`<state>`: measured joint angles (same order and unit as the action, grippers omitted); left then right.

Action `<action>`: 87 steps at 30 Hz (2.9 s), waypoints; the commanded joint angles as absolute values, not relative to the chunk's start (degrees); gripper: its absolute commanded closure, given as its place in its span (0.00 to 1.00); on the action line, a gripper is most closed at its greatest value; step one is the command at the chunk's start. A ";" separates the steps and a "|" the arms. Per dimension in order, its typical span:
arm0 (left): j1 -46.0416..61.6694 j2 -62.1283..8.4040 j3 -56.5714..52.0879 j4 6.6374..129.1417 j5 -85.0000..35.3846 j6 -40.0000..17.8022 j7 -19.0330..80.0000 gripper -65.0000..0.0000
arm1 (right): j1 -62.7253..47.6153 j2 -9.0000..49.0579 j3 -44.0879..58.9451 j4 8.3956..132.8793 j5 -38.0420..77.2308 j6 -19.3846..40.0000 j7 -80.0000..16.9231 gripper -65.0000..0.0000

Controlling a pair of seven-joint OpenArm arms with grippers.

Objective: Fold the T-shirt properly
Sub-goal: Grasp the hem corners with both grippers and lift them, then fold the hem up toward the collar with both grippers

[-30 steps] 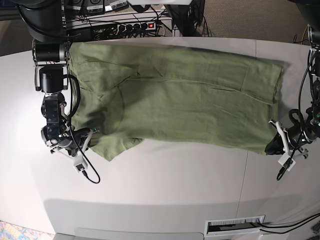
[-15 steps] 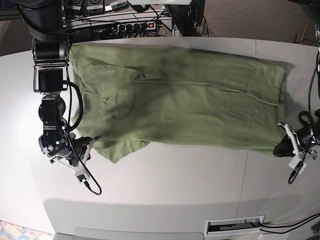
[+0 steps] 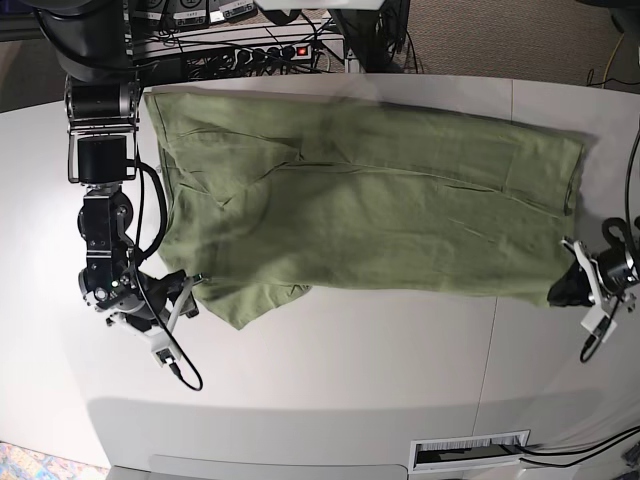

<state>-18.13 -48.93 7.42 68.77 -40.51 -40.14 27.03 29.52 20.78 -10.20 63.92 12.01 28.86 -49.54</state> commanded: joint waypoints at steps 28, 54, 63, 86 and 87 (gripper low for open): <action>-18.11 -50.35 6.72 69.49 -40.49 -40.00 24.86 1.00 | 31.24 21.45 -9.91 56.27 12.21 28.88 -50.37 1.00; -18.09 -55.07 6.72 69.56 -52.93 -40.00 39.03 1.00 | 22.20 22.81 -9.91 82.94 23.14 28.91 -65.25 1.00; -18.04 -57.52 6.72 69.56 -62.17 -40.00 49.34 1.00 | 14.74 23.35 -9.91 90.11 23.14 28.91 -67.00 1.00; -10.28 -59.22 6.72 69.56 -64.77 -40.00 56.18 1.00 | -6.24 24.60 -0.21 106.63 23.11 28.93 -66.67 1.00; -9.56 -59.22 6.72 69.56 -64.79 -40.00 56.23 1.00 | -6.61 24.82 0.01 106.63 23.07 28.93 -66.52 1.00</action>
